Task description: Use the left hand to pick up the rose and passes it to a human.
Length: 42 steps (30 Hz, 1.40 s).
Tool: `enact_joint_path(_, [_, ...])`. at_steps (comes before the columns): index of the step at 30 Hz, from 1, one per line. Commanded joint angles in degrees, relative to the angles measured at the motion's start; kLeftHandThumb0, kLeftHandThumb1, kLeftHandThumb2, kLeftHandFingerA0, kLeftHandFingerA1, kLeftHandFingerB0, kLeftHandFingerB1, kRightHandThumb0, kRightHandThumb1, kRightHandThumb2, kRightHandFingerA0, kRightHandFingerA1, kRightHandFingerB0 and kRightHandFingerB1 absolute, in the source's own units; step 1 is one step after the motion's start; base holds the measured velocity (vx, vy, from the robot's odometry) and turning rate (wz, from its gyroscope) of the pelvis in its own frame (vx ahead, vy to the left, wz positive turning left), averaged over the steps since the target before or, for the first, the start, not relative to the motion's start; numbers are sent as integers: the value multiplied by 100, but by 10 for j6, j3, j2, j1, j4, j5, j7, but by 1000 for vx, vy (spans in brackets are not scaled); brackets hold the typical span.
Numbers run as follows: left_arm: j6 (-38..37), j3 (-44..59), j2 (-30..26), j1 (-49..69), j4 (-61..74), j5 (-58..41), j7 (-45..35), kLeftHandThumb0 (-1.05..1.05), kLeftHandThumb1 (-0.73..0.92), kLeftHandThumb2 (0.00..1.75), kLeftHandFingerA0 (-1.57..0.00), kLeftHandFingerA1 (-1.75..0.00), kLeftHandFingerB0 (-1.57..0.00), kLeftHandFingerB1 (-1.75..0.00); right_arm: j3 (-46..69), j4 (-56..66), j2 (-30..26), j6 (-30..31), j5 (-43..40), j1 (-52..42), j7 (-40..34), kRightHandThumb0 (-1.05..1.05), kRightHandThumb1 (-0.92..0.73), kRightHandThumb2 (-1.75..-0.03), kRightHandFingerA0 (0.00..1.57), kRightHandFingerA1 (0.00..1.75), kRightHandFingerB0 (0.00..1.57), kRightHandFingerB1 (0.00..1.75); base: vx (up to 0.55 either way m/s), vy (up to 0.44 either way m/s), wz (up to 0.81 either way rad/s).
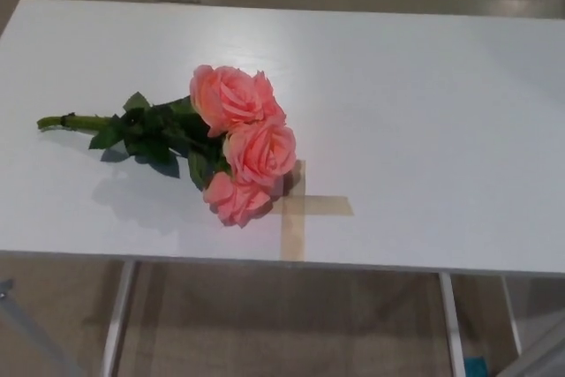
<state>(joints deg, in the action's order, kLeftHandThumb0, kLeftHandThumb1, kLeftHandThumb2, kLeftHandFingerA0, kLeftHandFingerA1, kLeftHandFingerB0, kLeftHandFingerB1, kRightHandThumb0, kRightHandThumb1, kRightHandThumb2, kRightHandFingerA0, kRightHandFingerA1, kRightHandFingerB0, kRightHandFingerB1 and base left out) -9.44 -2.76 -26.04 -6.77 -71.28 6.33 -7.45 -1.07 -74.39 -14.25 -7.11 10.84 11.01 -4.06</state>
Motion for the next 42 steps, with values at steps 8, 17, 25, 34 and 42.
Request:
enact_joint_path(8, [-67, 20, -27, 14, 44, -11, -69, -48, 52, 56, -31, -34, -27, -30, -2, -10, 0, -17, 3, -3, -9, -31, -70, -61, 64, 42, 49, 37, 0, 0, 0])
enact_joint_path(17, [-40, 3, -149, 184, 444, -86, -301, -59, 40, 67, -24, -40, -31, -39, -4, -9, -4, -17, 3, 0, -6, -32, -70, -61, 65, 43, 49, 37, 0, 0, 0])
enact_joint_path(25, [22, 93, -251, 340, 786, -297, -432, -41, 43, 53, -55, -45, -47, -38, -4, -10, -4, -17, 4, -2, -7, -32, -70, -61, 65, 42, 49, 37, 0, 0, 0])
enact_joint_path(34, [72, 240, -270, 408, 981, -514, -517, -36, 41, 52, -65, -51, -51, -40, -5, -11, -5, -11, 4, 4, -6, -32, -70, -61, 66, 43, 49, 37, 0, 0, 0])
enact_joint_path(42, [20, 342, -225, 365, 1092, -569, -392, -45, 35, 62, -41, -48, -33, -41, -5, -11, -4, -8, 4, 5, -1, -32, -70, -61, 64, 42, 49, 37, 0, 0, 0])
